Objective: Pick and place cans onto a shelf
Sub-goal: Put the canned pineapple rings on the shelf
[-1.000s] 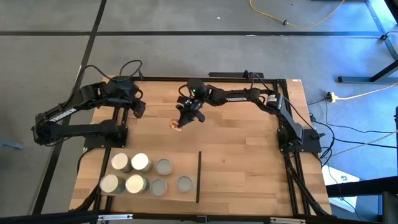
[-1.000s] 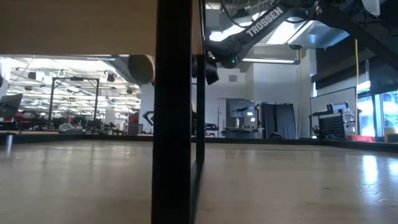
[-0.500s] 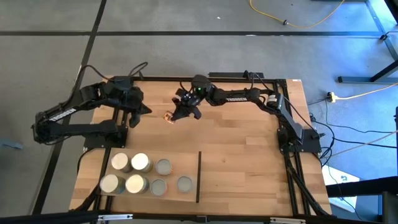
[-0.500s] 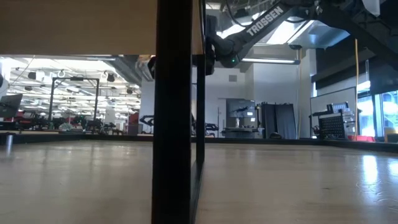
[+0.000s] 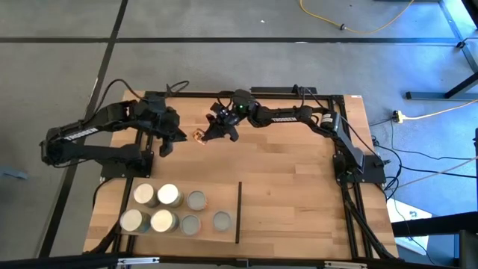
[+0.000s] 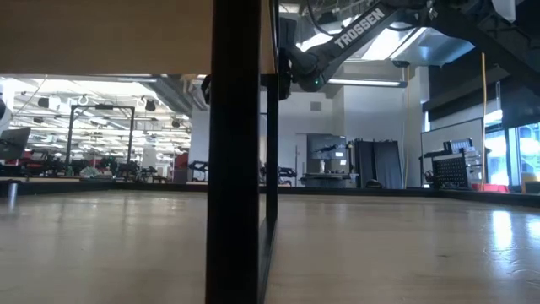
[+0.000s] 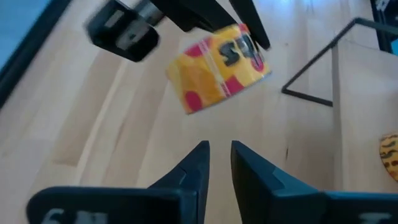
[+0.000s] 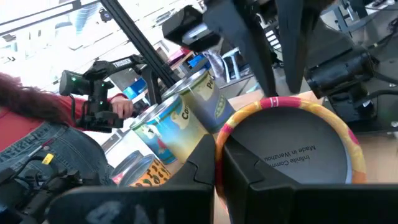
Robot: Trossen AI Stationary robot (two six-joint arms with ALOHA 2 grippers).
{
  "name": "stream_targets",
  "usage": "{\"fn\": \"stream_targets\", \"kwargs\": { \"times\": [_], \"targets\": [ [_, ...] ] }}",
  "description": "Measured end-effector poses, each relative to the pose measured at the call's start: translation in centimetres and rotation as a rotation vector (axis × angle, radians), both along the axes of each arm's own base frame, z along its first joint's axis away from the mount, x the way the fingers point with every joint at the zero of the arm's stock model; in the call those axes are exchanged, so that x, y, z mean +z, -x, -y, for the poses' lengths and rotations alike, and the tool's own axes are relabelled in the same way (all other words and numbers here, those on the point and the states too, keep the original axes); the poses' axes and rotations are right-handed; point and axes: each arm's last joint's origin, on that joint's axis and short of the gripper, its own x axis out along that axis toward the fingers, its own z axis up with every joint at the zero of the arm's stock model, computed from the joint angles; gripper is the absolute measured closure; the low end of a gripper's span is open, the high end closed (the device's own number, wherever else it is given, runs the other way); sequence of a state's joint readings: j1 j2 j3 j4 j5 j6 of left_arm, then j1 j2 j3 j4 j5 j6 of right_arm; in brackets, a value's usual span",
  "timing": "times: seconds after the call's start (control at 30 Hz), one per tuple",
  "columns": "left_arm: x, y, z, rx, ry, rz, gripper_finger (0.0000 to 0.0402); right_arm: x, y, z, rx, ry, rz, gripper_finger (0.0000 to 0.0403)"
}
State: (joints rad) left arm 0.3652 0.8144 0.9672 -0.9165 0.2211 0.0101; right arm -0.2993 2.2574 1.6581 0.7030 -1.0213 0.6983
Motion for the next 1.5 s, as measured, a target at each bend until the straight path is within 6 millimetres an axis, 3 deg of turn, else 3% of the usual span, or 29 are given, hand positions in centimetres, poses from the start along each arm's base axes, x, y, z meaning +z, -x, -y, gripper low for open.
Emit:
{"fn": "stream_targets", "kwargs": {
  "times": [0.13,0.3,0.63,0.9,1.17,1.5],
  "targets": [
    [-0.2,-0.5,0.1,-0.026,-0.003,-0.012,0.0335,0.1,0.0,0.0,-0.006,-0.001,0.008,0.0390],
    [0.5,-0.9,0.7,-0.167,-0.189,0.059,0.0339,0.4,0.0,0.1,-0.036,-0.035,0.009,0.0390],
    [2.2,1.3,2.4,-0.036,-0.518,0.112,0.0339,2.2,0.6,1.1,-0.099,-0.143,0.105,0.0391],
    [2.3,0.2,2.9,-0.019,-0.709,0.055,0.0340,2.6,0.6,1.1,-0.125,-0.186,0.116,0.0391],
    [2.1,-1.0,2.9,-0.003,-0.732,0.034,0.0340,2.8,0.7,1.1,-0.122,-0.190,0.135,0.0391],
    [2.6,-1.0,2.7,0.050,-0.775,0.065,0.0340,2.7,0.7,1.1,-0.124,-0.191,0.133,0.0391]
  ]
}}
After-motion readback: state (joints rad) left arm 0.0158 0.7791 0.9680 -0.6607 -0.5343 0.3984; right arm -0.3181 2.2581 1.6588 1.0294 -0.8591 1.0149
